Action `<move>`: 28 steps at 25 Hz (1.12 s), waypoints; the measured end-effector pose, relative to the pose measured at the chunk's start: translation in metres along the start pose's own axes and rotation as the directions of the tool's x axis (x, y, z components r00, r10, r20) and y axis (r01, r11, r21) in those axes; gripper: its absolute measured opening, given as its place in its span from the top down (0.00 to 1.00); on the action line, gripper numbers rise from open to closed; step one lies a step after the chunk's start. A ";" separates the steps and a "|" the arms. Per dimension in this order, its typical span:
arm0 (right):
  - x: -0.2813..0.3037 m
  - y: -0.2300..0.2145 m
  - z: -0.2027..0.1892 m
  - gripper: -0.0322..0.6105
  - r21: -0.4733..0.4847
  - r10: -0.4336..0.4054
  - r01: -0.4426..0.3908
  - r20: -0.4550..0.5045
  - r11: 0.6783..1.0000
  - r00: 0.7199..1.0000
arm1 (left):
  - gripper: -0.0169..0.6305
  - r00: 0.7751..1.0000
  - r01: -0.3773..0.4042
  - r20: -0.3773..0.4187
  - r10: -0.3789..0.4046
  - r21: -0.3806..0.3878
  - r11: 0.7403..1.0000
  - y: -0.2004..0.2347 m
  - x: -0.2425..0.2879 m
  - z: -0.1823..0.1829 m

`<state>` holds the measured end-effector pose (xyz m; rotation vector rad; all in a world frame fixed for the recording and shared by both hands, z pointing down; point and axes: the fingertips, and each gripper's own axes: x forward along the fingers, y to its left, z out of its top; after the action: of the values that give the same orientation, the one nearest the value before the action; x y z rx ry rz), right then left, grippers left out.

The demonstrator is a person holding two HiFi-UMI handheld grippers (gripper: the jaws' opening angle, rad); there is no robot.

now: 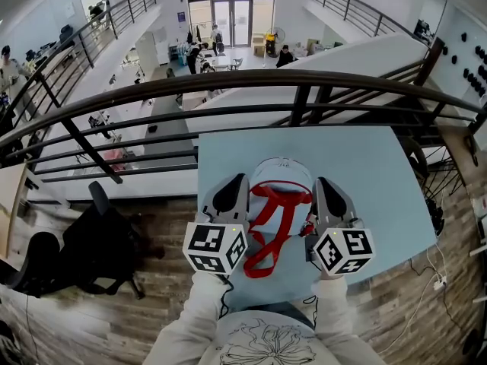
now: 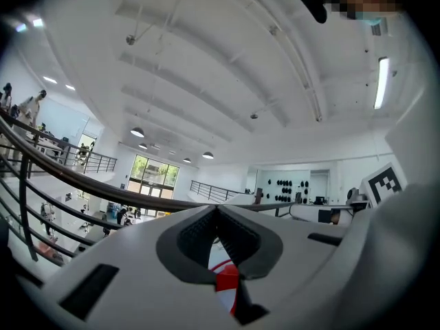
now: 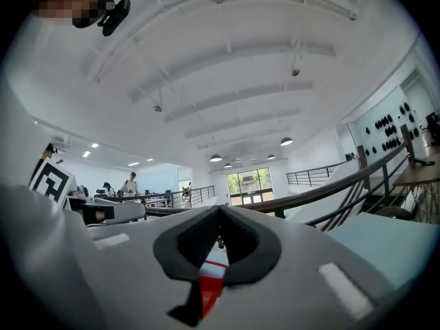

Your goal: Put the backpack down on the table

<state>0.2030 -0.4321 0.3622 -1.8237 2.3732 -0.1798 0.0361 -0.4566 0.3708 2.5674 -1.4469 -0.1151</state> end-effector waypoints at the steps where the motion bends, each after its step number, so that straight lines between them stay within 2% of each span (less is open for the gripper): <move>1: 0.000 0.000 0.000 0.93 0.001 -0.004 0.004 -0.001 1.000 1.000 | 0.96 1.000 -0.005 0.001 0.005 0.010 1.000 0.000 -0.001 0.001; 5: 0.000 -0.001 -0.004 0.93 0.001 -0.017 0.017 -0.003 1.000 1.000 | 0.96 1.000 -0.005 0.007 0.005 0.032 0.999 -0.004 -0.002 0.001; 19: 0.003 -0.005 -0.005 0.93 -0.005 -0.037 0.037 -0.003 0.999 0.999 | 0.96 1.000 -0.010 0.002 0.010 0.039 0.999 -0.004 0.000 0.000; 28: 0.004 -0.010 -0.007 0.93 -0.025 -0.081 0.080 -0.021 0.996 0.996 | 0.96 1.000 -0.008 -0.004 0.009 0.049 0.999 -0.004 0.000 0.000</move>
<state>0.2099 -0.4381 0.3705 -1.9399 2.3277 -0.1823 0.0394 -0.4541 0.3695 2.5987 -1.4773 -0.0741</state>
